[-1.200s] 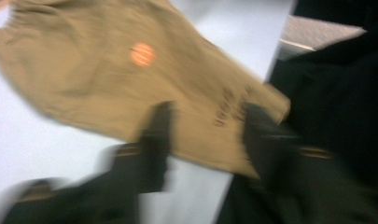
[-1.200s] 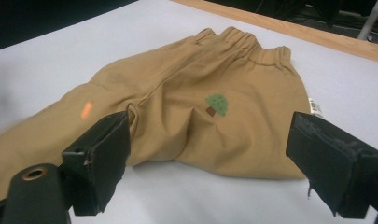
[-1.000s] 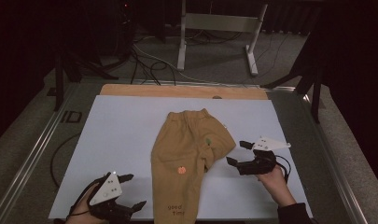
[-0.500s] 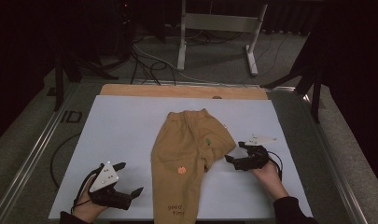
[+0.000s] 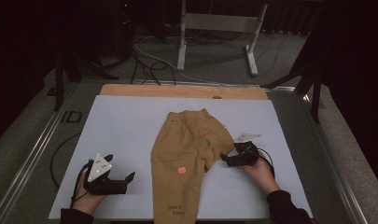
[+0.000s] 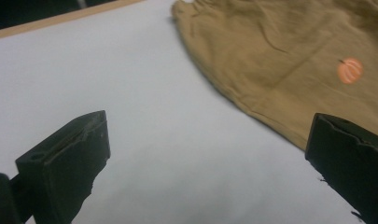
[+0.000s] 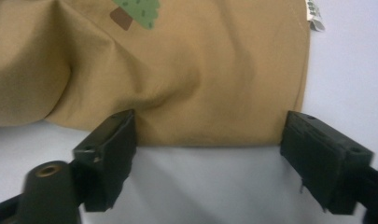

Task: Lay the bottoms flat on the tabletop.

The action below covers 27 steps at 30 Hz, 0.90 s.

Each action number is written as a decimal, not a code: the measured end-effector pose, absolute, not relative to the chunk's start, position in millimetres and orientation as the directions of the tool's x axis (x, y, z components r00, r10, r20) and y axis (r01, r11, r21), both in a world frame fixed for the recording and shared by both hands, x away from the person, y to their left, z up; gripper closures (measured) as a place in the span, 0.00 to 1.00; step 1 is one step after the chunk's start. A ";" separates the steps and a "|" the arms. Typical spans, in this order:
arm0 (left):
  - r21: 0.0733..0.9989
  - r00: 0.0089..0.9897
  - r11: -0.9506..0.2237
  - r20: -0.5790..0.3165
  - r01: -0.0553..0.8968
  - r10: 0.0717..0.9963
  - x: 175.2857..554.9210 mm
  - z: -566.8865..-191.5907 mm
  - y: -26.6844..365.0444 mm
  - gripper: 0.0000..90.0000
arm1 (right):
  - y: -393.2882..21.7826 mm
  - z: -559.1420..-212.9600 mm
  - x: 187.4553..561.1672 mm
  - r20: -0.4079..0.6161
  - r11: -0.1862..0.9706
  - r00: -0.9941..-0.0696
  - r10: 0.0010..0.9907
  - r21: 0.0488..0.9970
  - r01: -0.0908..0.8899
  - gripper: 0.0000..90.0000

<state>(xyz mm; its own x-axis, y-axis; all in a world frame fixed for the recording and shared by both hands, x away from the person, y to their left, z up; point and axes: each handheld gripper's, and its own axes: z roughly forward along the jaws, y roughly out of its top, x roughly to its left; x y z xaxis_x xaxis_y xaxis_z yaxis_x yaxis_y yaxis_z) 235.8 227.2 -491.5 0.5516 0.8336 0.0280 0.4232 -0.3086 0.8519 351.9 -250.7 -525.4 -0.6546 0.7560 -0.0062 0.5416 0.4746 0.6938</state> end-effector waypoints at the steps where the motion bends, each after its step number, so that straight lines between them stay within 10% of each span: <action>1: 0.853 0.543 -0.306 0.032 0.422 0.839 235.6 -491.6 227.4 0.01 | -250.3 -524.9 350.5 -0.011 0.476 -0.653 0.757 0.695 0.539 0.32; 9: 0.857 0.530 -0.304 0.043 0.416 0.847 234.5 -492.7 225.4 0.02 | -240.1 -519.7 345.3 -0.035 0.517 -0.692 0.721 0.692 0.504 0.97; 27: 0.867 0.514 -0.286 0.040 0.408 0.857 233.2 -489.5 229.5 0.02 | -256.3 -439.6 318.5 -0.052 0.460 -0.738 0.673 0.810 0.363 0.99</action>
<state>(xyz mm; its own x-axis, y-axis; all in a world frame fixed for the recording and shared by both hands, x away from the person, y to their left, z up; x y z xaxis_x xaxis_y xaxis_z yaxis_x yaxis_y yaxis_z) 233.2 229.5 -489.5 0.5144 0.8566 0.0404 0.4082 -0.2860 0.8669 318.5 -256.3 -439.6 -0.7377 0.6731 -0.0520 0.3627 0.4601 0.8104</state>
